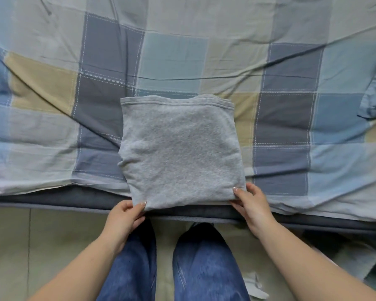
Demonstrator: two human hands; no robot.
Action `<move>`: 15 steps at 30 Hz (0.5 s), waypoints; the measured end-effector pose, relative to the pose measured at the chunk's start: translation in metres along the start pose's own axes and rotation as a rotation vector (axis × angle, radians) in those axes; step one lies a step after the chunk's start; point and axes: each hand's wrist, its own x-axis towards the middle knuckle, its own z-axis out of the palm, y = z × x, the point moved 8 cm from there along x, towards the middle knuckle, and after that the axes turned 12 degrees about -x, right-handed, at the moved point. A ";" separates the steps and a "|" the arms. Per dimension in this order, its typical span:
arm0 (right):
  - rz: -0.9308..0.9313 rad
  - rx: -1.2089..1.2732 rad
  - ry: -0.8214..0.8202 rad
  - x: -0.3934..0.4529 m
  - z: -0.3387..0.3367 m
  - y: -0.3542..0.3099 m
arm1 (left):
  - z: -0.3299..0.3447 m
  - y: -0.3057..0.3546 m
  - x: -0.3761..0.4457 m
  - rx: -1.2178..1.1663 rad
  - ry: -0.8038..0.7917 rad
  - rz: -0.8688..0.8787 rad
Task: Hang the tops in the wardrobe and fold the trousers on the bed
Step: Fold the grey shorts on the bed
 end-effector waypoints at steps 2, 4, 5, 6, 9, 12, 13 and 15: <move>-0.162 -0.246 0.067 0.001 -0.007 -0.016 | 0.000 0.015 0.001 -0.005 0.038 0.094; -0.334 -0.443 0.127 0.001 -0.008 -0.042 | 0.004 0.043 0.001 -0.012 0.059 0.230; -0.394 -0.496 0.146 0.002 -0.006 -0.054 | 0.007 0.059 0.001 0.004 0.058 0.299; -0.437 -0.531 0.163 0.003 -0.004 -0.067 | 0.011 0.074 0.002 0.039 0.056 0.361; -0.461 -0.552 0.154 0.015 0.009 -0.099 | 0.027 0.108 0.012 0.163 0.014 0.435; -0.370 -0.517 0.029 0.031 0.031 -0.116 | 0.050 0.118 0.027 0.221 -0.135 0.342; -0.344 -0.510 -0.023 0.034 0.038 -0.118 | 0.055 0.117 0.031 0.235 -0.164 0.297; -0.331 -0.492 -0.131 0.038 0.051 -0.120 | 0.061 0.113 0.039 0.231 -0.158 0.219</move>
